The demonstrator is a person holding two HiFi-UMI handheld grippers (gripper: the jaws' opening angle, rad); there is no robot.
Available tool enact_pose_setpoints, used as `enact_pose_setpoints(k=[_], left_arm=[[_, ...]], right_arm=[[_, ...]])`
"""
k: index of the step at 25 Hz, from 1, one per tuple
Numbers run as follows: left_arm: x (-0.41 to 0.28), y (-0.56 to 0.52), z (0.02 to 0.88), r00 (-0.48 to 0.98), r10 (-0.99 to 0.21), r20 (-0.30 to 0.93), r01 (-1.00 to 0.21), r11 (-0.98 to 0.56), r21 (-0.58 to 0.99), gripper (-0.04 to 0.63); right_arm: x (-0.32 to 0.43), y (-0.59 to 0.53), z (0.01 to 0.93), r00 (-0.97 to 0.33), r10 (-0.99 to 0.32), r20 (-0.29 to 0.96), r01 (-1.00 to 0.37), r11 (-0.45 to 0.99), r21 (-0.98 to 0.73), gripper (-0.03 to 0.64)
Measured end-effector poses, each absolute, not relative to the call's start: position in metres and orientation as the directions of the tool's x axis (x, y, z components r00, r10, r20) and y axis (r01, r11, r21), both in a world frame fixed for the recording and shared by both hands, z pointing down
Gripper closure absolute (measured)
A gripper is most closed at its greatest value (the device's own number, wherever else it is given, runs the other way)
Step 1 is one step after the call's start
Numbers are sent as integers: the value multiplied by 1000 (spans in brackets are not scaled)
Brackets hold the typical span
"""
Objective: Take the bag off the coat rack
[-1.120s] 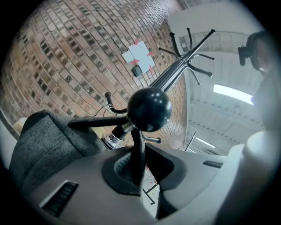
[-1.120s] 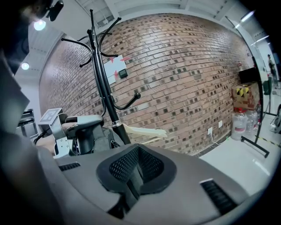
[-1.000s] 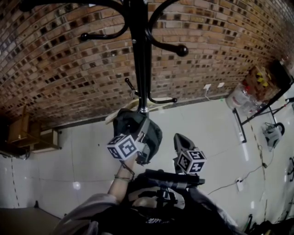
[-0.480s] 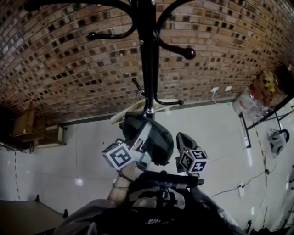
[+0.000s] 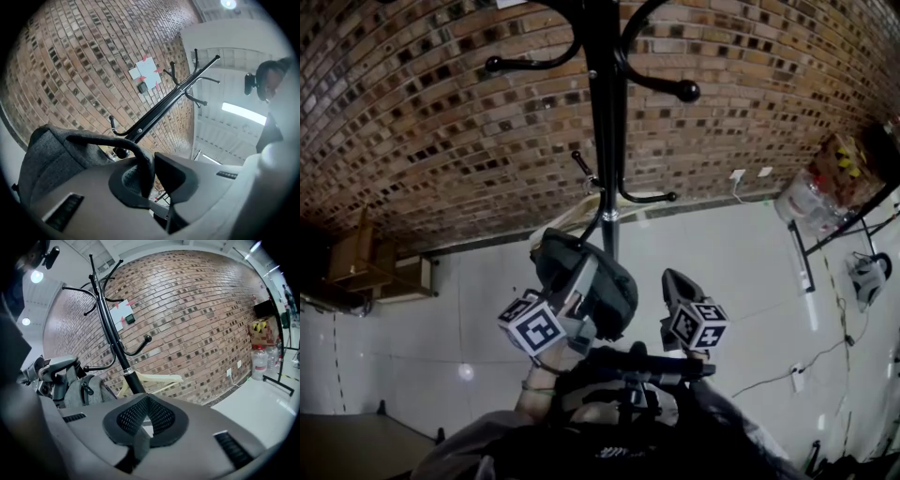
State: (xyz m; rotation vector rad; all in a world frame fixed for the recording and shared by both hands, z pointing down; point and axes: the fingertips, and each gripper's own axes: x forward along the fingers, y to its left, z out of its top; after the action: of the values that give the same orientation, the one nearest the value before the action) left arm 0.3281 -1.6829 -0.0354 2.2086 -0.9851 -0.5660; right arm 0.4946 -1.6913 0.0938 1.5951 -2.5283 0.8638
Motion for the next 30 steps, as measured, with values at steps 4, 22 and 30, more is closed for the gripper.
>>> enact_pose_setpoints(k=[4, 22, 30], left_arm=[[296, -1675, -17, 578, -814, -54, -562, -446, 697, 552], [217, -1629, 66, 520, -846, 116, -615, -276, 739, 552], [208, -1624, 71, 526, -840, 132, -609, -263, 748, 552]], right_arm=[[487, -1681, 90, -488, -821, 296, -826, 324, -462, 626], [397, -1641, 77, -534, -804, 260, -824, 426, -373, 626], [384, -1636, 77, -550, -787, 281, -823, 453, -341, 626]])
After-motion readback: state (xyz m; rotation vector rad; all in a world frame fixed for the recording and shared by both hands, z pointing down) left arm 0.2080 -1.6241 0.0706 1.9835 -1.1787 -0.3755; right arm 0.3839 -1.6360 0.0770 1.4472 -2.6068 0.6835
